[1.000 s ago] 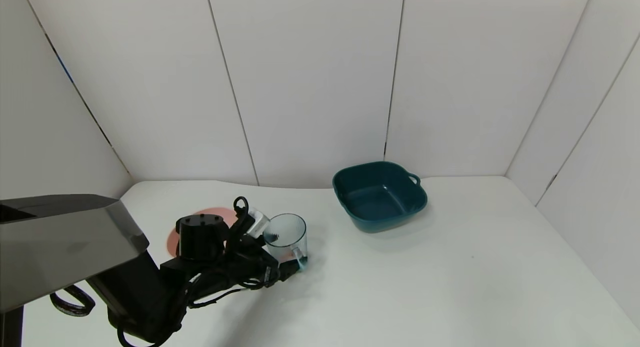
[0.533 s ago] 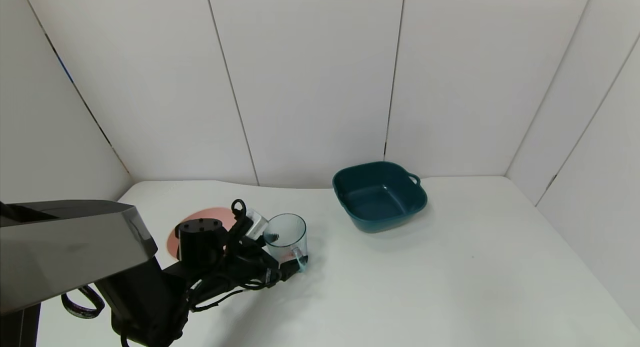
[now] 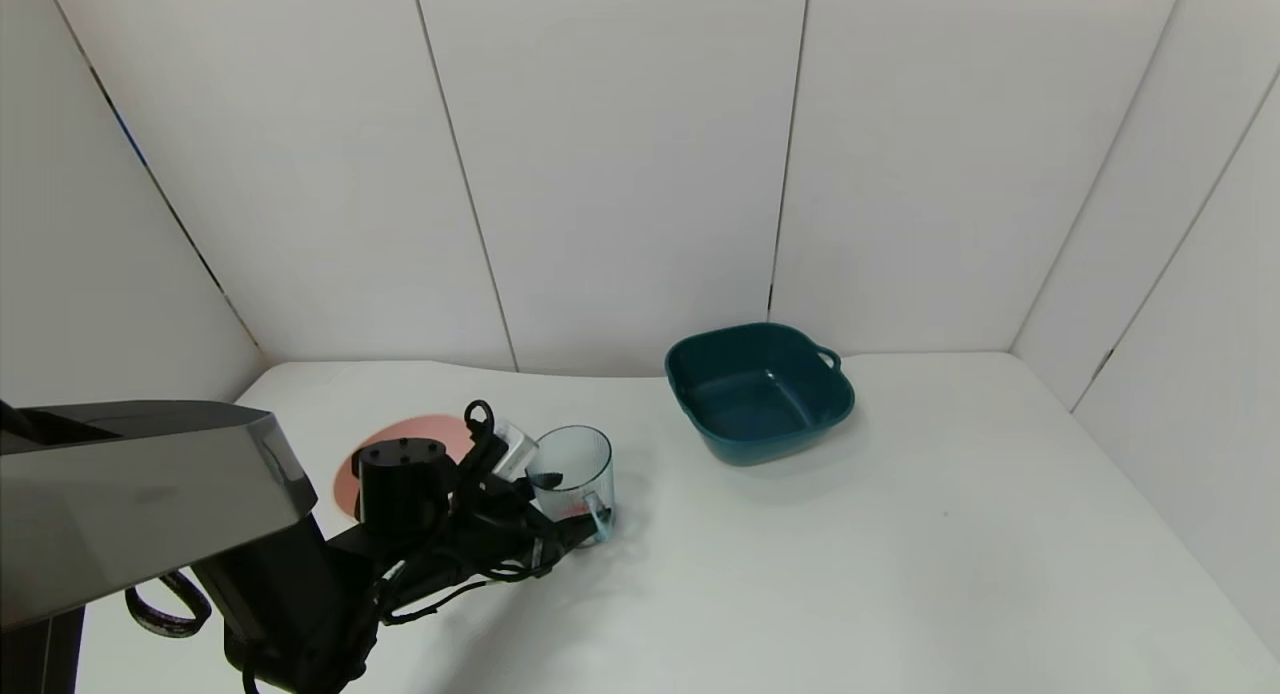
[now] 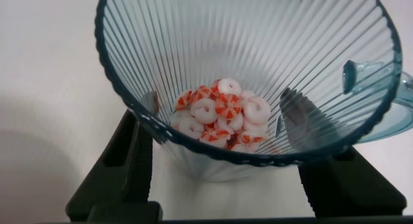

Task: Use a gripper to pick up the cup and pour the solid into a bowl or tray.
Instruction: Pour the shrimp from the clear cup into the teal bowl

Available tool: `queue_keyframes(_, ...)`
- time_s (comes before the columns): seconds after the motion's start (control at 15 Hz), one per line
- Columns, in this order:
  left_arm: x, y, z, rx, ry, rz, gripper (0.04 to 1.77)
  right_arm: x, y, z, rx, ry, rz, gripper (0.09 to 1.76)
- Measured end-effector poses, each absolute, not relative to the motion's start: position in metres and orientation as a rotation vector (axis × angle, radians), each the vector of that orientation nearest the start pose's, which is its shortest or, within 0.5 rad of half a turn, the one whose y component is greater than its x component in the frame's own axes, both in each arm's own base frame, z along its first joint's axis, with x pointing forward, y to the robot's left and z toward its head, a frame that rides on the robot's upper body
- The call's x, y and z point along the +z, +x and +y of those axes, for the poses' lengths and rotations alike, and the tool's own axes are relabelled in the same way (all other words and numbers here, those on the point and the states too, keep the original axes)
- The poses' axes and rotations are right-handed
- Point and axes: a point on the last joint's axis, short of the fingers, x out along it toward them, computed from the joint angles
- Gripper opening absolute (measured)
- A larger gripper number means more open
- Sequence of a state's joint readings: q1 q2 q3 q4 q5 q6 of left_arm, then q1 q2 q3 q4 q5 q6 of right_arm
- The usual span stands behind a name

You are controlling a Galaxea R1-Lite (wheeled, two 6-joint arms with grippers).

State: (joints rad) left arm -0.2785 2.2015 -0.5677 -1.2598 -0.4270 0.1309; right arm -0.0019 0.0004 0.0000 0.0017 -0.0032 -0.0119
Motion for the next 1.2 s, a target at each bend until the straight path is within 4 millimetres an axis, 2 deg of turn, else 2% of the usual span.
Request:
queue_keyframes(0.4,0.03,0.32,-0.101,-0.709,0.099,0.325,1.27,0.075,-0.023,0.0,-0.005,-0.012,0.002,1.71)
queue_keyframes(0.73,0.044,0.316,-0.104,-0.713,0.095,0.354,1.27,0.075,-0.023,0.0,-0.005,-0.011,0.002,1.71)
queue_keyframes(0.93,0.066,0.311,-0.106,-0.711,0.099,0.397,1.26,0.075,-0.023,0.0,-0.006,-0.012,0.002,1.71)
queue_keyframes(1.2,0.112,0.311,-0.111,-0.663,0.124,0.432,1.26,0.075,-0.023,0.0,-0.006,-0.011,0.002,1.71)
